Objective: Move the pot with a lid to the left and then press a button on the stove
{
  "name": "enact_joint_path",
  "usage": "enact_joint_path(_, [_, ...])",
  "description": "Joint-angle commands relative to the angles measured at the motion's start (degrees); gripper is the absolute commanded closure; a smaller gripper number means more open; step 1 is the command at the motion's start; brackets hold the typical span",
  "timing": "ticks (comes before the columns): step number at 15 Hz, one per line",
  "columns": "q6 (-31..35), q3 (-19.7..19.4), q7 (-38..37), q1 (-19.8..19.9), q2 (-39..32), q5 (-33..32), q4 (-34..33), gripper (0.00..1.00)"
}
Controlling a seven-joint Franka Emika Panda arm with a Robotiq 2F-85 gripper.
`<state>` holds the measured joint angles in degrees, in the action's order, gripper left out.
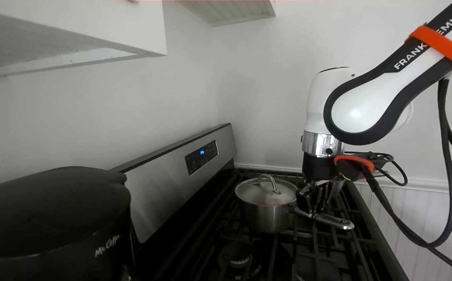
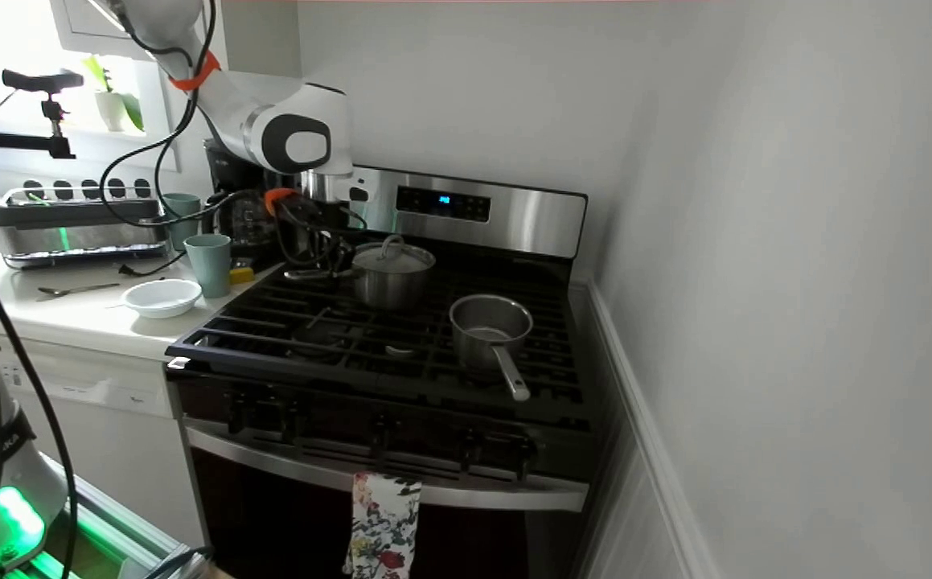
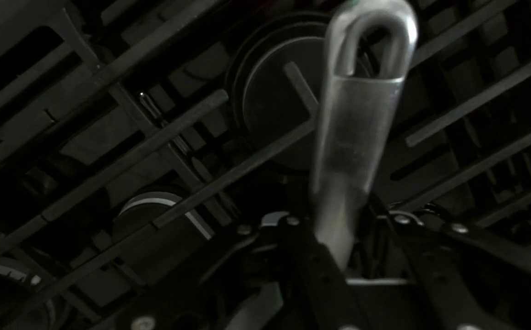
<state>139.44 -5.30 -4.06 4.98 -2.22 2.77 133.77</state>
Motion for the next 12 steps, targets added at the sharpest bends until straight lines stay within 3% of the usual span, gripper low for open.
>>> enact_joint_path(1, [-0.2,1.3,5.8,-0.6,1.4,3.3,-0.1,0.92])
enact_joint_path(12, [-2.1,3.5,20.1,-1.7,1.2,10.3,-0.8,0.92])
